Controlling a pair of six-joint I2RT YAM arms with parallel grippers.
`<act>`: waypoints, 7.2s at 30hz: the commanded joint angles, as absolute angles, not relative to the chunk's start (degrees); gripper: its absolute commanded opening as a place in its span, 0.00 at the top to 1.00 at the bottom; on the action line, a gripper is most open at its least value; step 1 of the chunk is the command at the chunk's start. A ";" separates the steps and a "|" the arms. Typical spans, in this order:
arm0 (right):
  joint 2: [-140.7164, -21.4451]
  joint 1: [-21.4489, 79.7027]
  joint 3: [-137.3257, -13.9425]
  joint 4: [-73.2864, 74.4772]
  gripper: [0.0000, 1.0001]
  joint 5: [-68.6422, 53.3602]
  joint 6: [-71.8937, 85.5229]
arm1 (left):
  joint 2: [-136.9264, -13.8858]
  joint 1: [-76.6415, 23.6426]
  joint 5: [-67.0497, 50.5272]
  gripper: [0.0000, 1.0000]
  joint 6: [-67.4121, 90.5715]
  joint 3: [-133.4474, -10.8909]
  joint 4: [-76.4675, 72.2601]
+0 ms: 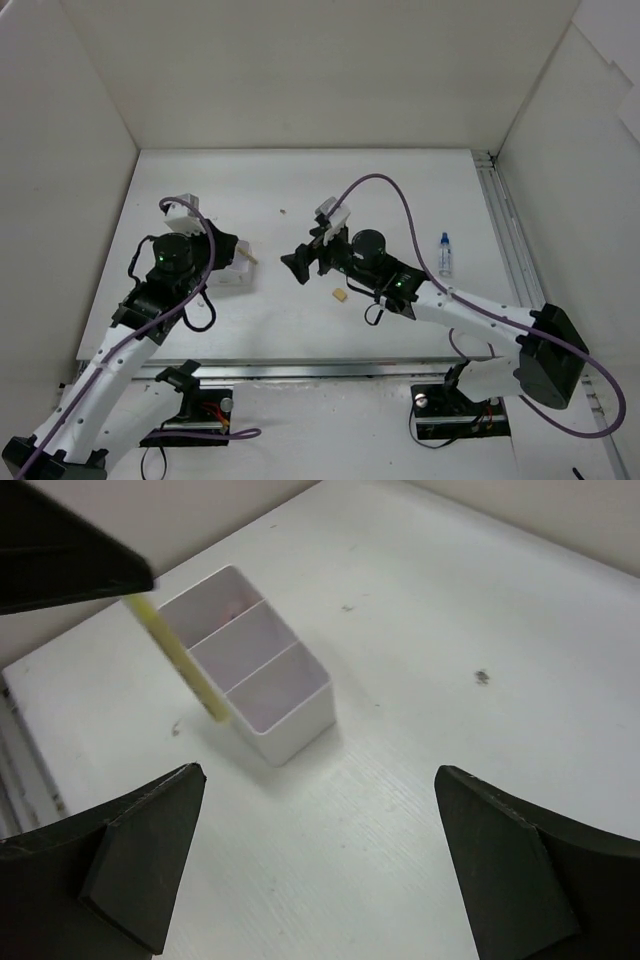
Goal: Sort the stationery into containers
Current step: Place the pen in the storage box, then pick up the stationery from the center of the board, then place the stationery in the storage box, then pick up the stationery from the center of the board.
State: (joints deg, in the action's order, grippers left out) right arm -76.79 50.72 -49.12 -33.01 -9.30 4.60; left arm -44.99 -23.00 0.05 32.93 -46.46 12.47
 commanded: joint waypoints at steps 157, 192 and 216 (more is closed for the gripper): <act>-47.99 11.69 -39.64 19.16 0.02 10.81 25.67 | -87.27 -24.17 36.92 0.52 71.02 -74.62 50.89; -106.34 18.46 -69.95 26.10 0.02 12.04 1.67 | -67.67 -36.65 18.02 0.00 28.13 -61.43 22.94; -107.49 10.72 -71.46 26.19 0.90 -8.35 0.53 | -63.20 -36.65 20.83 0.00 28.04 -59.41 23.73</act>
State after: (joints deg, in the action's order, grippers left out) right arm -107.70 11.20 -69.67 24.47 -5.41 0.95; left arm -65.49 -36.64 19.18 28.64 -57.95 25.39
